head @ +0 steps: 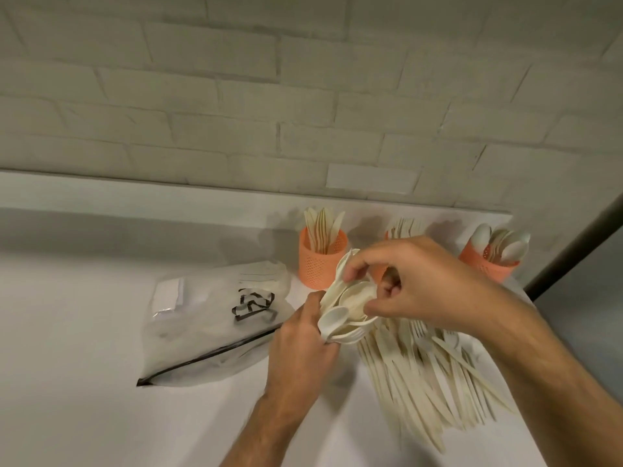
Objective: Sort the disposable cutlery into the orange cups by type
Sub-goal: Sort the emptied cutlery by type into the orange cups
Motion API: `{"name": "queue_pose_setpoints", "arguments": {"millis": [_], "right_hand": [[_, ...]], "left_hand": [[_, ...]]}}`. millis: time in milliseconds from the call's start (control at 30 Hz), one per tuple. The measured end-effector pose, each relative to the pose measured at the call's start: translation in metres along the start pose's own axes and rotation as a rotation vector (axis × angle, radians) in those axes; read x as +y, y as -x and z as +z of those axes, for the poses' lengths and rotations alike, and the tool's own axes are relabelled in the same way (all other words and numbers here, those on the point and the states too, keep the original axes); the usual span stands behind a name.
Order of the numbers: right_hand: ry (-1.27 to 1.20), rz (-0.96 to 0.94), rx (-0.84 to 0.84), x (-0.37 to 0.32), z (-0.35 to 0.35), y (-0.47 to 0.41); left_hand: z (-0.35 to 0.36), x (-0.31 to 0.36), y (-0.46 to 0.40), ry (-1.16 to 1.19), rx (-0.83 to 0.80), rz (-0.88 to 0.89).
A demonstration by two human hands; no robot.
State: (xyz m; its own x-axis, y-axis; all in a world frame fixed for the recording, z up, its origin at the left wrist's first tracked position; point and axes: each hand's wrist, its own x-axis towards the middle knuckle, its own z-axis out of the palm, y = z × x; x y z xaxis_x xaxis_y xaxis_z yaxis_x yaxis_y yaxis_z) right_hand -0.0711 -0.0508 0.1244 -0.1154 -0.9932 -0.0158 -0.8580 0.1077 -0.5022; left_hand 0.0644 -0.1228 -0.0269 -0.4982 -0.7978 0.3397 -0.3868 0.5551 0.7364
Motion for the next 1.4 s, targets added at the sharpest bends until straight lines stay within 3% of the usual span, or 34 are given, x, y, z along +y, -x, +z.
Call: {"name": "queue_pose_setpoints", "arguments": {"millis": [467,633,833,1133,1267,1400], "right_hand": [[0.106,0.033,0.02,0.02,0.009,0.0],[0.009,0.045,0.06,0.032,0.014,0.002],[-0.038,0.149,-0.018,0.038,0.012,0.002],[0.177,0.176,-0.154,0.032,0.02,0.001],[0.214,0.149,-0.173,0.029,0.019,0.001],[0.071,0.116,-0.129,0.031,0.013,0.004]], "left_hand": [[0.017,0.006,0.005,-0.057,0.016,-0.078],[0.017,0.005,0.005,-0.062,0.011,-0.081],[0.021,0.002,0.007,-0.14,-0.016,-0.059],[0.027,0.0,0.009,-0.28,-0.055,-0.014],[0.028,-0.001,0.01,-0.232,-0.077,-0.02],[0.026,-0.004,0.013,-0.104,-0.132,-0.067]]}}
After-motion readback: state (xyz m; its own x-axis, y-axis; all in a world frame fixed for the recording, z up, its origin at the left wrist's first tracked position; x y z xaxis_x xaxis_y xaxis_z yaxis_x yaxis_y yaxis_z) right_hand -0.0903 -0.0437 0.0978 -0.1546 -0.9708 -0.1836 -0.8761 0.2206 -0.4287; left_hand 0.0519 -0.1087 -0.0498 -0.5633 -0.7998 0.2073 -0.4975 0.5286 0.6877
